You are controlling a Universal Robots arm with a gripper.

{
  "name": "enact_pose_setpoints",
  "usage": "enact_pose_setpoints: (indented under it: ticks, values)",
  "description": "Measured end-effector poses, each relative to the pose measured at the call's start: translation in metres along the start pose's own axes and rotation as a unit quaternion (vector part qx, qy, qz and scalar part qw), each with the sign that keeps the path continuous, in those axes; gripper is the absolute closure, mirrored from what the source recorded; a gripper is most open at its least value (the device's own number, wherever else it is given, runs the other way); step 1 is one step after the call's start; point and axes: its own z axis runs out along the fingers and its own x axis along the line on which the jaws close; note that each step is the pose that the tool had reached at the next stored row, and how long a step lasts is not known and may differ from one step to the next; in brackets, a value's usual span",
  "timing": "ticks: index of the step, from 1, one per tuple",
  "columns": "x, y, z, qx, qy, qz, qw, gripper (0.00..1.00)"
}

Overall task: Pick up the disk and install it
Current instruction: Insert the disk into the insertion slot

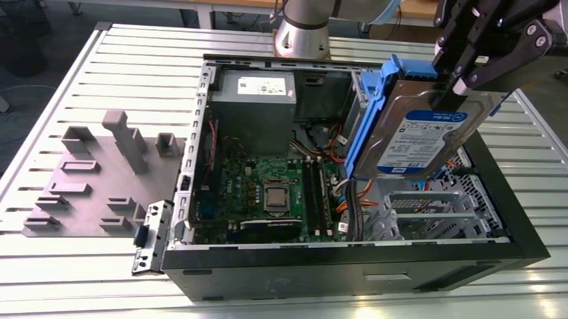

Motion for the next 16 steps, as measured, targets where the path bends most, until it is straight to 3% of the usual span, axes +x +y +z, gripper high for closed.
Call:
enact_pose_setpoints:
  ticks: [16]
  values:
    - [0.0008, -0.0056, 0.0030, 0.0000, 0.0005, 0.000, 1.00000, 0.65]
